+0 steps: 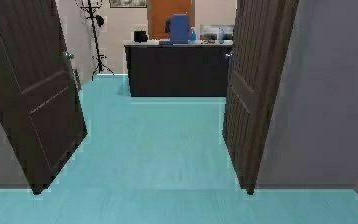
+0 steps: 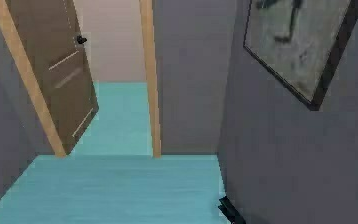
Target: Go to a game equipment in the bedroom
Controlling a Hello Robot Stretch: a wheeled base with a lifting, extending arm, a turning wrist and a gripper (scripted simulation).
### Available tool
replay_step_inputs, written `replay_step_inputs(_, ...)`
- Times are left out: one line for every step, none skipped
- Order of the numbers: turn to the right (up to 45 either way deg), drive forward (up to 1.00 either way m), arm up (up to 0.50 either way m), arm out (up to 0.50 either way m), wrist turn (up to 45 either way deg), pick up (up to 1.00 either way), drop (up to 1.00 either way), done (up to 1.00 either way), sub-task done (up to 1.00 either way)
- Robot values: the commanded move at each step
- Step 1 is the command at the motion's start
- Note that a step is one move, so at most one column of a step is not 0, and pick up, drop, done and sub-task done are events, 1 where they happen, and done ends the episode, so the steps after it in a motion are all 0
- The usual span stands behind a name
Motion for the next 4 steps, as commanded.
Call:
replay_step_inputs(45.0,0.00,0.00,0.00,0.0,0.00,0.00,0.00,0.00)
replay_step_inputs(24.0,0.00,0.00,0.00,0.0,0.00,0.00,0.00,0.00)
replay_step_inputs(0.0,1.00,0.00,0.00,0.0,0.00,0.00,0.00,0.00)
replay_step_inputs(3.0,0.00,0.00,0.00,0.0,0.00,0.00,0.00,0.00)
